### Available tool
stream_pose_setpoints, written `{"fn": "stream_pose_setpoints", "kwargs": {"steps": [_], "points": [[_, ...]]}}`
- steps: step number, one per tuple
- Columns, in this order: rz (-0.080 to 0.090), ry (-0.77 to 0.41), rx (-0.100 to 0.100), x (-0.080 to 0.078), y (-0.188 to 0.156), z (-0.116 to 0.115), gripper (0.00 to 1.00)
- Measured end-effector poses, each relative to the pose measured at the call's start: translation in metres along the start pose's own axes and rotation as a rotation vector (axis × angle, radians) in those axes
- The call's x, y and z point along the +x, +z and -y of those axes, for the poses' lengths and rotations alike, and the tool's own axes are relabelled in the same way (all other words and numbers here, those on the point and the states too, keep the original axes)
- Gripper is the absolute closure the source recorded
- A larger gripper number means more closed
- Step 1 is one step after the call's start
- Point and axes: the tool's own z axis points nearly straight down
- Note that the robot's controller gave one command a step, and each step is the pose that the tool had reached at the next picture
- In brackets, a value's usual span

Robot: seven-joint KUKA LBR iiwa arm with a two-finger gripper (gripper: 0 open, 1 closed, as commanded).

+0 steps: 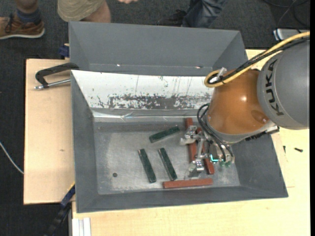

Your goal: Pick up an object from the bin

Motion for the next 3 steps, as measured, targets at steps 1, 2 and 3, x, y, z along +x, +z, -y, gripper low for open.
{"fn": "stream_pose_setpoints", "kwargs": {"steps": [1,2,3], "points": [[0.008,0.001,0.0,-0.002,-0.004,0.0,0.0],[0.014,-0.071,0.001,-0.028,0.041,-0.039,0.0],[0.018,-0.027,-0.005,-0.068,0.059,-0.03,1.0]]}}
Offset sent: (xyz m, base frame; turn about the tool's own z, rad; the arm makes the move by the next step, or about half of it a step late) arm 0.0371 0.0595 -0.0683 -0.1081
